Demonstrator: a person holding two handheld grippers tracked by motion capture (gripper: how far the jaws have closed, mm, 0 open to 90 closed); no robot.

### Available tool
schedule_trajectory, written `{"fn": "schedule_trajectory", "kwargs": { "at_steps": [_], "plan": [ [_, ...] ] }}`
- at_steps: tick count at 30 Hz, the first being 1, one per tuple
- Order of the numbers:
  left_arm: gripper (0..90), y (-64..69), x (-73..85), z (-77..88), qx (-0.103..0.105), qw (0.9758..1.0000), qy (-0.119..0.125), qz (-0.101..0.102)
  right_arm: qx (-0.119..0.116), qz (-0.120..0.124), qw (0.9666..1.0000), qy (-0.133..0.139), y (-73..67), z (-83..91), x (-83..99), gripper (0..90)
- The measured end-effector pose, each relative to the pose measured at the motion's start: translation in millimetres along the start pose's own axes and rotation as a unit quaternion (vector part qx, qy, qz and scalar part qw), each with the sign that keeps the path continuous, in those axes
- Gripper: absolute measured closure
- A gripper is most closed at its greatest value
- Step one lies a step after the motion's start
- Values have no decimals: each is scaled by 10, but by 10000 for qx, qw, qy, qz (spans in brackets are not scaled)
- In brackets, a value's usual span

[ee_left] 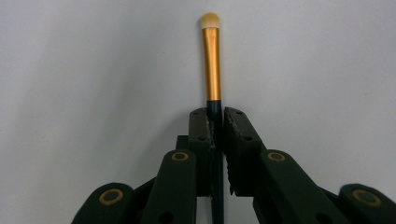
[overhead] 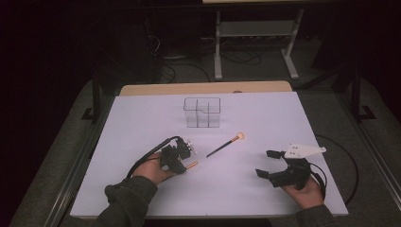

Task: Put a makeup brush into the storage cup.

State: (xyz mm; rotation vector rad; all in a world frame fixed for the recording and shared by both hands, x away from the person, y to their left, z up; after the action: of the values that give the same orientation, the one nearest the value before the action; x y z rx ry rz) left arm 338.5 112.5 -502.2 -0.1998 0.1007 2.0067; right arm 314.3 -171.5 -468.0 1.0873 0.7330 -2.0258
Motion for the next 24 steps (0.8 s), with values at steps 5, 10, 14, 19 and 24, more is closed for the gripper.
{"fn": "schedule_trajectory", "kwargs": {
  "at_steps": [5,10,14,19,24],
  "plan": [
    [832,28,-14,-5,-172,9997,-126,-131,-5,1,10000,6,-3,-3,-4,149],
    [834,29,-13,-2,-213,9995,-144,-196,-17,2,10000,1,-8,6,0,150],
    [836,35,-2,29,-97,9998,-55,-136,-17,2,10000,-18,-8,1,8,149],
    [837,38,-18,245,18,9981,608,27,-29,18,10000,-89,-14,-24,31,150],
    [838,79,-29,520,115,9885,1493,227,-21,14,9999,-148,-18,-44,49,150]
  ]
}}
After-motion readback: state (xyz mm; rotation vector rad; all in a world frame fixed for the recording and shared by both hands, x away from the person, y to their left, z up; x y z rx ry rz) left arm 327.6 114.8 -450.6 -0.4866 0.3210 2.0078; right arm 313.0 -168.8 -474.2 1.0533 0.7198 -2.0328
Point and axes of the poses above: each handheld gripper's, and its own axes: z roughly backward along the jaws, x roughly out of its underside, y roughly to its right, the point moved 9 cm from there along -z, roughly forward along the jaws, and after that the axes turned 1 degree about -x, right-handed, at the moved point
